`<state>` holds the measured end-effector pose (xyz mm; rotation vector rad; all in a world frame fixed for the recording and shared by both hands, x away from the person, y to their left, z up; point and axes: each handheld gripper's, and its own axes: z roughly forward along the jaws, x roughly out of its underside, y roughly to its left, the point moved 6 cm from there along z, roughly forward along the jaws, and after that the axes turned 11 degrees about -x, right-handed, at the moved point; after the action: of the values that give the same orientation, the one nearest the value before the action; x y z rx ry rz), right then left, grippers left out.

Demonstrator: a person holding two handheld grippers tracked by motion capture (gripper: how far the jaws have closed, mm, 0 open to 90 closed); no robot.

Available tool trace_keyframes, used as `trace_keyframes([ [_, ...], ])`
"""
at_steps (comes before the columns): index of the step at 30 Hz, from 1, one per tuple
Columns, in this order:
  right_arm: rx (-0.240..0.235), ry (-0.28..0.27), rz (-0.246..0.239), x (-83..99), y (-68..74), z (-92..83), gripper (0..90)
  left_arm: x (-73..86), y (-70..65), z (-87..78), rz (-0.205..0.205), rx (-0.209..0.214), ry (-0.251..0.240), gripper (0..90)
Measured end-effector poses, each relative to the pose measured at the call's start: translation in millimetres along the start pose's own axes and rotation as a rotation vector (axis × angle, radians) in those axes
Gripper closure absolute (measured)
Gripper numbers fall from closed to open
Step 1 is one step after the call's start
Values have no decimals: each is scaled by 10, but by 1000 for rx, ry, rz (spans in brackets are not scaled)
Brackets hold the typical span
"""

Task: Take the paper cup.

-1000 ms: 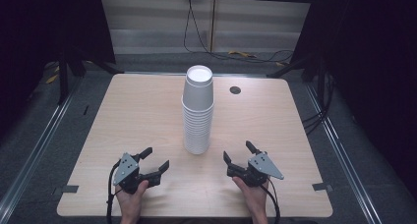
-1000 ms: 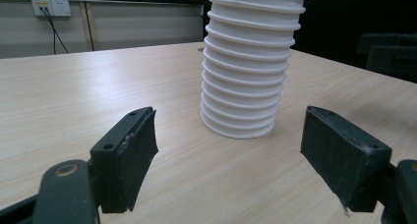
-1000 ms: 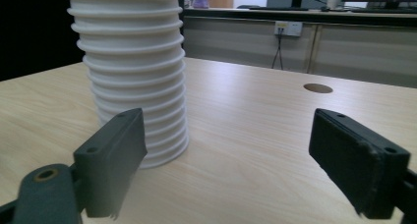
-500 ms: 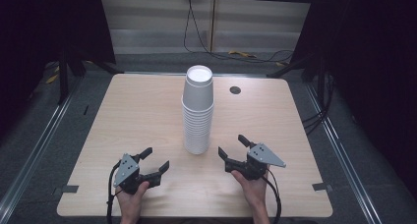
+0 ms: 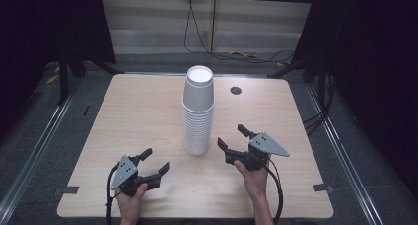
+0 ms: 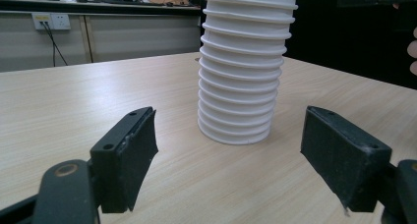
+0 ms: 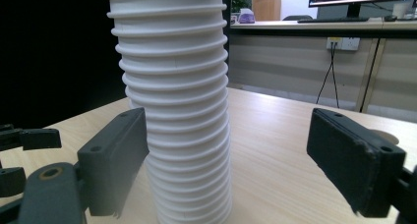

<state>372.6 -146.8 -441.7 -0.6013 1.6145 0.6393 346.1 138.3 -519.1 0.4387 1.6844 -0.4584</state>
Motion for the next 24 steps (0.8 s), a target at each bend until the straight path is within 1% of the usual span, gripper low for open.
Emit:
trace_keyframes([
  [2,0,1,-6,-13,1,4,152,1,-1,-1,3,1,0,212],
  [3,15,8,-10,-36,4,2,155,0,-2,-2,5,1,-1,212],
  [4,12,13,-23,-81,17,4,158,0,-3,-2,6,2,-1,212],
  [6,4,16,-19,-99,18,11,159,1,-4,-2,6,1,0,212],
  [7,-14,28,-5,-154,15,15,160,1,-3,-1,8,3,3,212],
  [8,-14,28,-5,-154,15,15,160,1,-3,-1,11,5,3,212],
  [9,-30,15,-1,-211,10,17,159,1,-7,-1,11,6,2,212],
  [11,-40,22,2,-245,7,20,159,1,-5,0,11,8,3,211],
  [13,-65,9,4,-293,10,28,159,1,-1,3,9,12,5,212],
  [14,-62,2,1,-327,7,30,158,1,-1,3,-2,13,5,212],
  [16,-84,-9,0,-380,17,42,156,1,0,2,-1,12,4,212],
  [17,-84,-9,0,-380,17,42,156,1,-1,2,1,12,4,212],
  [18,-80,-12,-10,-451,20,59,152,1,-3,2,3,8,2,212],
  [20,-97,-16,-5,-505,28,80,139,1,-1,3,6,15,6,212],
  [21,-97,-16,-5,-505,28,80,139,1,-1,3,6,15,6,212],
  [22,-115,-24,-4,-535,36,93,138,1,-2,6,5,18,7,212],
  [23,-126,-32,-5,-591,43,116,140,1,-4,8,4,20,8,212],
  [24,-132,-31,-2,-606,43,126,138,1,-4,8,4,20,8,211],
])
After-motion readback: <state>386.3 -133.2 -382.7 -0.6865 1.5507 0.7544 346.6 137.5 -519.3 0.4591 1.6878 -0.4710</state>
